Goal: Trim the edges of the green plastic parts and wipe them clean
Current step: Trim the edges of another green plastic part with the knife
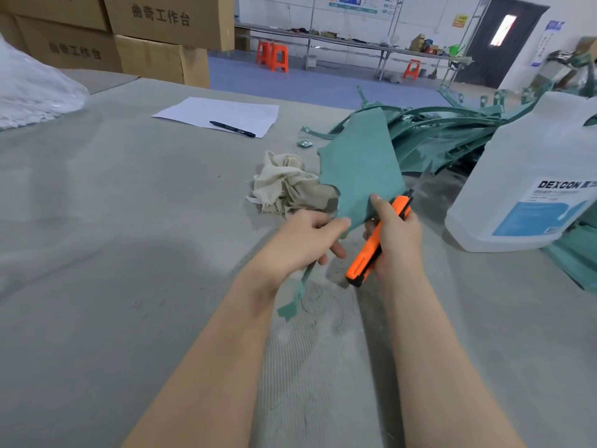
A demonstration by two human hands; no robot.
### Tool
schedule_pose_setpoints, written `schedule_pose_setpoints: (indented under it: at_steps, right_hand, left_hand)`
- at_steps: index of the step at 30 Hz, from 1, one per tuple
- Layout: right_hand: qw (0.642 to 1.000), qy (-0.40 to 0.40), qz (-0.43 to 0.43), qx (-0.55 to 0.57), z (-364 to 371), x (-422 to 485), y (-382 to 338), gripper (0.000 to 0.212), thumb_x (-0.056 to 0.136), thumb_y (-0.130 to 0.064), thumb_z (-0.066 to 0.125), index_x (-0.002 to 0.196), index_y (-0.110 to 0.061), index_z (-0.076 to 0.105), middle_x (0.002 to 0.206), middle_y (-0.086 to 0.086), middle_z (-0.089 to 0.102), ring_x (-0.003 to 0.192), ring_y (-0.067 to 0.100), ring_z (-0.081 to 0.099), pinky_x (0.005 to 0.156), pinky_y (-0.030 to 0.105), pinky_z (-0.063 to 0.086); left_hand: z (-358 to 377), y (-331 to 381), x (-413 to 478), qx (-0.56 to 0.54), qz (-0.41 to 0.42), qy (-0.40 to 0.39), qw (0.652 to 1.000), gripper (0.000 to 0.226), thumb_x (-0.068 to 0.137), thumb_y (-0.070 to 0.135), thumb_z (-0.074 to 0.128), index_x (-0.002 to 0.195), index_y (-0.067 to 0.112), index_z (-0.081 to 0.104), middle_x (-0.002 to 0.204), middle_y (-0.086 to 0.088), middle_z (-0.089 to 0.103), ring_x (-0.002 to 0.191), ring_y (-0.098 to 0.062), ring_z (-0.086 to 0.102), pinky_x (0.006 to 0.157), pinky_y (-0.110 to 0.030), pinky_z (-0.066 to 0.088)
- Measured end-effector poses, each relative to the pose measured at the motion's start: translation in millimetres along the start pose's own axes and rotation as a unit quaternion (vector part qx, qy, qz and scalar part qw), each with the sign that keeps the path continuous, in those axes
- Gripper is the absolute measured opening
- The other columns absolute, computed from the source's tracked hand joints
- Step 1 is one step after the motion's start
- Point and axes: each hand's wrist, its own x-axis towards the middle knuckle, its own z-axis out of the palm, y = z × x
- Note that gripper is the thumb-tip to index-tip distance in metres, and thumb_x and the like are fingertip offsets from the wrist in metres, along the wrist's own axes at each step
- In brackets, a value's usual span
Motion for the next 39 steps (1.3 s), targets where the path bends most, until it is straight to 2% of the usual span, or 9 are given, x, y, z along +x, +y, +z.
schedule_pose_setpoints:
  at_steps: [3, 6, 12, 14, 17, 21, 26, 34, 39]
  right_hand:
    - [0.998, -0.024, 0.025, 0.057, 3, -1, -1, 0.008, 0.092, -0.01, 0.062, 0.089, -0.013, 0.055, 0.065, -0.002, 0.054, 0.044, 0.006, 0.047, 0.045, 0.019, 0.039]
    - [0.996, -0.054, 0.051, 0.04, 8, -3, -3, 0.019, 0.092, -0.005, 0.058, 0.076, -0.013, 0.051, 0.053, -0.003, 0.051, 0.036, 0.006, 0.043, 0.038, 0.016, 0.034]
    - [0.975, -0.218, 0.035, 0.006, 23, -18, 4, 0.01, 0.094, 0.0, 0.055, 0.096, -0.007, 0.063, 0.08, 0.003, 0.073, 0.07, 0.013, 0.07, 0.06, 0.025, 0.056]
    - [0.972, -0.232, 0.017, -0.038, 24, -22, 6, 0.002, 0.093, -0.006, 0.059, 0.094, -0.007, 0.059, 0.072, 0.001, 0.067, 0.055, 0.009, 0.062, 0.048, 0.019, 0.047]
    - [0.974, -0.194, 0.016, -0.118, 21, -20, 4, 0.02, 0.095, -0.032, 0.06, 0.094, -0.012, 0.057, 0.061, 0.001, 0.057, 0.041, 0.01, 0.04, 0.04, 0.019, 0.033]
    - [0.965, -0.114, -0.008, -0.237, 13, -15, -2, 0.049, 0.097, -0.058, 0.04, 0.096, -0.014, 0.06, 0.058, -0.001, 0.061, 0.051, 0.012, 0.052, 0.055, 0.027, 0.042]
    - [0.94, -0.086, -0.074, -0.321, 11, -12, -8, 0.048, 0.1, -0.05, 0.037, 0.093, -0.007, 0.059, 0.066, 0.003, 0.06, 0.064, 0.019, 0.056, 0.062, 0.031, 0.044]
    - [0.946, -0.219, -0.019, -0.24, 13, -26, -12, 0.023, 0.104, -0.028, 0.04, 0.109, -0.008, 0.052, 0.071, 0.005, 0.061, 0.047, 0.014, 0.056, 0.047, 0.024, 0.049]
    - [0.94, -0.18, -0.052, -0.285, 14, -29, -12, 0.028, 0.104, -0.033, 0.039, 0.103, -0.012, 0.057, 0.069, 0.005, 0.062, 0.045, 0.011, 0.055, 0.045, 0.021, 0.047]
  left_hand:
    - [-6, 2, 3, -0.071, -0.008, 0.043, 0.996, 0.043, 0.088, 0.063, 0.048, 0.085, 0.024, 0.066, 0.081, 0.005, 0.074, 0.048, -0.002, 0.058, 0.048, -0.015, 0.043]
    - [-10, 0, 3, -0.188, -0.061, 0.079, 0.977, 0.044, 0.076, 0.069, 0.057, 0.088, 0.029, 0.065, 0.086, 0.006, 0.074, 0.068, -0.006, 0.07, 0.065, -0.024, 0.053]
    - [-5, -1, 1, -0.502, -0.094, -0.03, 0.859, 0.026, 0.095, 0.035, 0.053, 0.102, 0.015, 0.068, 0.093, -0.004, 0.071, 0.081, -0.016, 0.066, 0.09, -0.033, 0.047]
    - [-4, -5, 4, -0.52, -0.088, 0.003, 0.85, 0.024, 0.097, 0.023, 0.05, 0.095, 0.009, 0.069, 0.088, -0.006, 0.072, 0.079, -0.018, 0.066, 0.095, -0.035, 0.046]
    - [-7, -8, 5, -0.521, -0.074, 0.029, 0.85, 0.039, 0.097, 0.016, 0.049, 0.07, 0.014, 0.077, 0.077, -0.003, 0.072, 0.072, -0.016, 0.066, 0.08, -0.029, 0.049]
    - [-13, -8, 2, -0.573, -0.066, 0.03, 0.817, 0.049, 0.096, 0.013, 0.052, 0.054, 0.016, 0.075, 0.065, 0.003, 0.071, 0.055, -0.008, 0.067, 0.052, -0.019, 0.051]
    - [-19, -8, 5, -0.654, -0.115, 0.067, 0.744, 0.008, 0.09, 0.007, 0.06, 0.09, 0.012, 0.065, 0.089, -0.001, 0.067, 0.08, -0.013, 0.063, 0.042, -0.015, 0.047]
    - [-20, -13, 7, -0.674, -0.111, 0.073, 0.727, 0.016, 0.093, 0.007, 0.052, 0.108, 0.008, 0.058, 0.103, -0.005, 0.064, 0.086, -0.016, 0.061, 0.042, -0.015, 0.049]
    - [-22, -13, 8, -0.701, -0.115, 0.042, 0.703, 0.037, 0.093, 0.008, 0.051, 0.129, 0.008, 0.056, 0.127, -0.006, 0.059, 0.074, -0.015, 0.069, 0.045, -0.012, 0.05]
